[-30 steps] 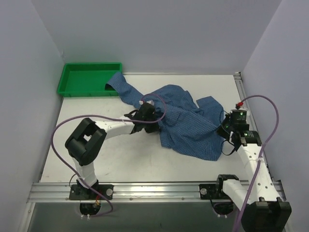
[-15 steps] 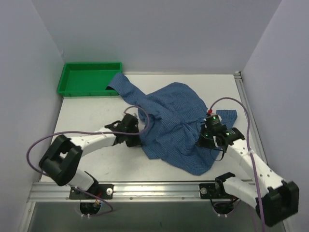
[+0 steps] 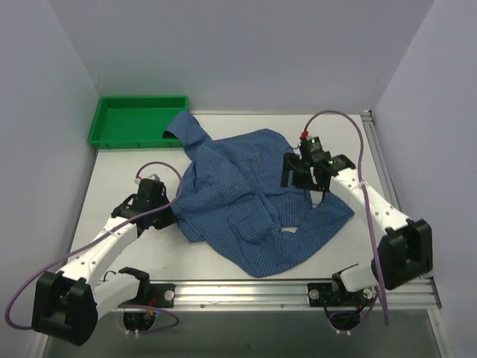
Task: Fold and stack the long sleeve shirts
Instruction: Flatten the shirt out
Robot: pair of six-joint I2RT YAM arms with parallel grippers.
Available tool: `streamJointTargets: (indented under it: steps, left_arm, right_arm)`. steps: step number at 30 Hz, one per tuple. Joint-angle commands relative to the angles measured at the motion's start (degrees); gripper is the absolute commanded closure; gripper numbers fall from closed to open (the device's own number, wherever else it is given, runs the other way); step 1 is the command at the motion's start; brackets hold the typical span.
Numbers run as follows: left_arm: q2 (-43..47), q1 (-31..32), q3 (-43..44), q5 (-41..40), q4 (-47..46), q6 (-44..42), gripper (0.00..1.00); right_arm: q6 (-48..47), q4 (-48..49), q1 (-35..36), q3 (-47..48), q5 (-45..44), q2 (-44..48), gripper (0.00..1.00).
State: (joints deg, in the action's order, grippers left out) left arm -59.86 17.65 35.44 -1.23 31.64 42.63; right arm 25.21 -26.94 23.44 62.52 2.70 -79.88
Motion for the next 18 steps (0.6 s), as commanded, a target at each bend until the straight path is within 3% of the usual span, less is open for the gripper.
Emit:
streamJointTargets:
  steps: [1, 6, 18]
  left_arm:
    - [-0.7, -0.9, -0.1, 0.9, 0.5, -2.6, 1.00]
    - [-1.5, -1.3, 0.1, 1.2, -0.3, -3.7, 1.00]
    - [-1.2, -2.3, -0.2, 1.2, -0.3, -4.0, 1.00]
  right_arm:
    - [-3.9, 1.4, -3.1, 3.2, -5.6, -8.0, 0.24]
    - [-3.4, 2.9, -4.2, 7.0, -5.4, -18.9, 0.24]
    - [-0.6, 5.7, -4.8, -0.3, -9.0, -21.2, 0.28]
